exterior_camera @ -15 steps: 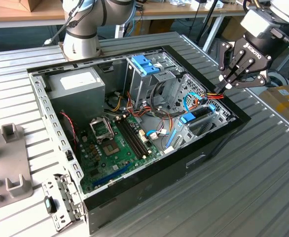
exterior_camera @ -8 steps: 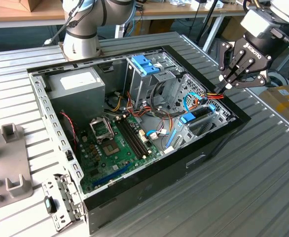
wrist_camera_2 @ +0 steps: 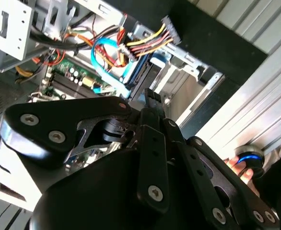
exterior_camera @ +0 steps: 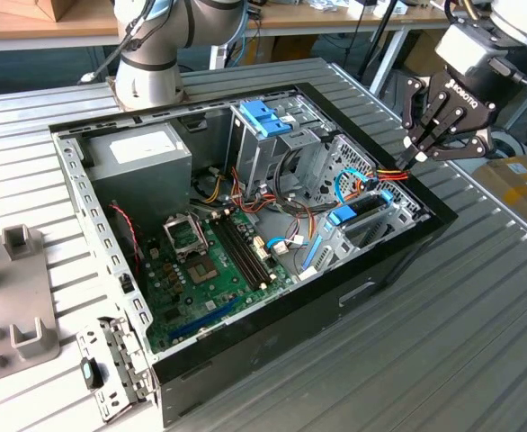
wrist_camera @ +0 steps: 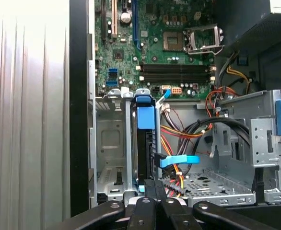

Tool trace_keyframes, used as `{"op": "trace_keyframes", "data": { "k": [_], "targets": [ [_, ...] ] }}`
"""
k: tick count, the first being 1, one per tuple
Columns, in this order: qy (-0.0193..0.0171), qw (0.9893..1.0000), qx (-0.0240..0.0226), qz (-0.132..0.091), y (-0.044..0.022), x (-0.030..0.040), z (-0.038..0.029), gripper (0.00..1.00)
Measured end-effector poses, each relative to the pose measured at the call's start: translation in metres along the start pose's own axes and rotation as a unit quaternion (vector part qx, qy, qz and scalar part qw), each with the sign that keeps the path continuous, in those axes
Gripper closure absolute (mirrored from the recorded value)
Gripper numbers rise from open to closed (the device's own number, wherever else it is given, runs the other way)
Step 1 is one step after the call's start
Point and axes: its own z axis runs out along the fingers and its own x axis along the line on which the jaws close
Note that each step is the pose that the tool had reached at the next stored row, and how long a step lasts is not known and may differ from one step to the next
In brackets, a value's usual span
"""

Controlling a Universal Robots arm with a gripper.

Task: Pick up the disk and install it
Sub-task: 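Insert the first disk wire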

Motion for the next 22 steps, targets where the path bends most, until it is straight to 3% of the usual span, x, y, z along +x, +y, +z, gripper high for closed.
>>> {"op": "trace_keyframes", "data": {
  "k": [1,2,3,9,16,22],
  "targets": [
    [0.0000,1.0000,0.0056,0.000,0.0000,0.0000,0.0001,0.90],
    [0.0000,0.9999,0.0162,-0.001,0.0000,0.0000,0.0002,0.90],
    [-0.0002,0.9997,0.0237,-0.002,0.0000,0.0001,0.0005,0.90],
    [0.0004,0.9997,0.0243,-0.003,-0.0011,-0.0002,0.0004,0.90],
    [0.0042,0.9989,0.0211,-0.041,-0.0074,-0.0001,0.0042,0.90],
    [0.0080,0.9973,0.0186,-0.071,-0.0106,0.0001,0.0076,0.90]
  ]
}}
